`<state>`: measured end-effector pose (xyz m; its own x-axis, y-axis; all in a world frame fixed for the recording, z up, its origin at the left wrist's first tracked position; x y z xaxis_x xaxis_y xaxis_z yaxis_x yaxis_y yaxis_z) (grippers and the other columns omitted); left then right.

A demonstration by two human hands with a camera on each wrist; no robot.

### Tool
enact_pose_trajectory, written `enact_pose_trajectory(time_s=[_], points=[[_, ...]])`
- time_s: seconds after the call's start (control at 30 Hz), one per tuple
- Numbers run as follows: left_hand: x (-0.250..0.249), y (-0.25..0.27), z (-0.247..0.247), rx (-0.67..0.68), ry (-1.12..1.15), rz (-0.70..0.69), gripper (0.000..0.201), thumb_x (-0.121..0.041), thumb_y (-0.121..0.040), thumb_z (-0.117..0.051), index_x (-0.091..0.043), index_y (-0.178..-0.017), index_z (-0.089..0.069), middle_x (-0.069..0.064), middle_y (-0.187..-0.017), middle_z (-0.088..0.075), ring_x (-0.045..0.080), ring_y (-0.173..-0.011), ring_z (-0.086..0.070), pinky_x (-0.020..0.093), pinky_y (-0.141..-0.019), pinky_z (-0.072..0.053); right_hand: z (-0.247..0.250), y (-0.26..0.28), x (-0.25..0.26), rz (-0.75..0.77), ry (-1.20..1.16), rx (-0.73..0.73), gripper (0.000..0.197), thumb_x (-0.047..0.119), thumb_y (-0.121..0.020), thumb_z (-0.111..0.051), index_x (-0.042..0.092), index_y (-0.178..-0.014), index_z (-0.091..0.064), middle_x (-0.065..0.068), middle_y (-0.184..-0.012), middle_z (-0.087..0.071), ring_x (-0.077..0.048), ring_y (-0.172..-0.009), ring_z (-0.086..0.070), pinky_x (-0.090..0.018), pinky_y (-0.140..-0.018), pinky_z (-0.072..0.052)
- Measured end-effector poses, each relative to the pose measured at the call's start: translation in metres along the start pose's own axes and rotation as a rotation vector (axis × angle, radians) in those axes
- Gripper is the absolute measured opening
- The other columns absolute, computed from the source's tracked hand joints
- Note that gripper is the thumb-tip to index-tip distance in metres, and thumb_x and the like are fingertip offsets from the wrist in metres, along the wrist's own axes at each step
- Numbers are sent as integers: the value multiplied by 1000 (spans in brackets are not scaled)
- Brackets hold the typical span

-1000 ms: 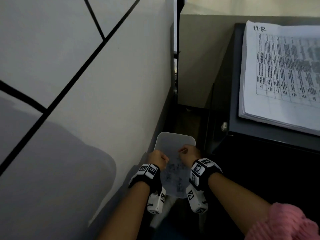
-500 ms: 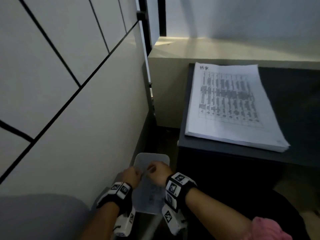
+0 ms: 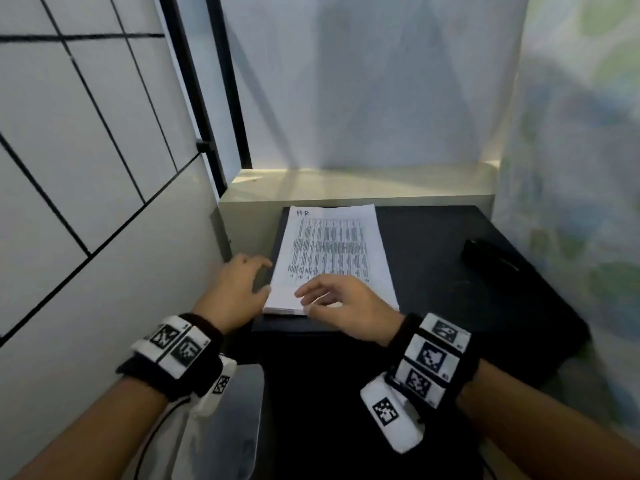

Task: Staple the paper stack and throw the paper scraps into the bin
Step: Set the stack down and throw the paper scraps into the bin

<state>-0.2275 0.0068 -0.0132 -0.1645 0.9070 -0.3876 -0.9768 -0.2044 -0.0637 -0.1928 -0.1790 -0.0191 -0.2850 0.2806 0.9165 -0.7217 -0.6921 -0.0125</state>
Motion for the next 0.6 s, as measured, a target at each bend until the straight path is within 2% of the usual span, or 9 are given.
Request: enact_pose_trajectory(time_s=[0.07, 0.17, 0.2, 0.27, 0.3, 0.37, 0.43, 0.5, 0.6], points=[[-39, -13, -2, 2, -12, -128, 41, -24, -89, -57, -18, -130, -52, 8, -131, -50, 23, -124, -48, 32, -107, -36, 46, 11, -9, -32, 61, -111, 18, 9, -83, -63, 17, -98, -68, -6, -95, -68, -22, -90, -65, -33, -91, -52], [-96, -30, -23, 97, -22, -287, 41, -25, -93, -51, -17, -134, -49, 5, -139, -46, 20, -131, -43, 29, -110, -31, 108, 28, -39, -111, 218, -234, 20, 8, -84, -62, 12, -101, -70, -11, -104, -71, -24, -99, -67, -39, -95, -52], [-113, -35, -33, 140, -38, -328, 42, -25, -95, -49, -16, -136, -47, 5, -142, -45, 20, -133, -42, 29, -111, -30, 124, 34, -51, -154, 282, -269, 21, 8, -84, -61, 10, -103, -70, -11, -106, -71, -23, -100, -66, -39, -97, -51], [-147, -43, -56, 225, -83, -410, 44, -24, -96, -45, -13, -139, -44, 6, -145, -43, 21, -136, -39, 29, -113, -28, 153, 46, -76, -270, 422, -311, 27, 8, -86, -56, 10, -110, -68, -10, -114, -69, -22, -107, -64, -29, -102, -46], [-162, -45, -68, 270, -111, -439, 45, -23, -96, -44, -11, -139, -43, 8, -147, -42, 22, -137, -38, 28, -113, -28, 163, 52, -86, -331, 489, -308, 31, 9, -88, -54, 10, -117, -65, -10, -121, -66, -22, -113, -61, -23, -101, -42], [-185, -51, -95, 363, -172, -474, 47, -22, -96, -45, -6, -140, -41, 11, -149, -39, 23, -138, -37, 30, -114, -28, 177, 59, -101, -438, 612, -242, 40, 13, -92, -49, 9, -131, -53, -11, -137, -55, -23, -126, -51, -24, -104, -36], [-202, -55, -120, 462, -230, -469, 50, -26, -95, -45, -5, -140, -39, 13, -150, -36, 28, -139, -36, 39, -116, -29, 182, 61, -110, -513, 721, -140, 49, 19, -96, -44, 6, -142, -36, -12, -149, -38, -25, -137, -39, -28, -110, -29], [-211, -60, -139, 539, -284, -458, 50, -29, -96, -43, -3, -138, -38, 16, -147, -36, 33, -137, -36, 47, -113, -30, 182, 58, -115, -549, 794, -59, 54, 23, -99, -38, 5, -147, -22, -13, -156, -22, -28, -143, -27, -30, -114, -23], [-219, -65, -151, 569, -314, -455, 51, -29, -97, -40, -4, -141, -34, 17, -146, -32, 34, -138, -32, 50, -114, -28, 179, 49, -116, -550, 849, 20, 53, 22, -101, -32, 3, -148, -17, -15, -159, -11, -30, -145, -17, -33, -116, -18]])
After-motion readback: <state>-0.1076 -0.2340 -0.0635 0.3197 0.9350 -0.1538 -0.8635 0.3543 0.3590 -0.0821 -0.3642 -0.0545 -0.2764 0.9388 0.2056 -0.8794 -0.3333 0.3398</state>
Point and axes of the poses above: each hand's wrist, its own y-axis away from the middle knuckle, its own z-axis out of the back of the hand, x = y × z, the point moved 2 cm from there along -y, towards the middle knuckle
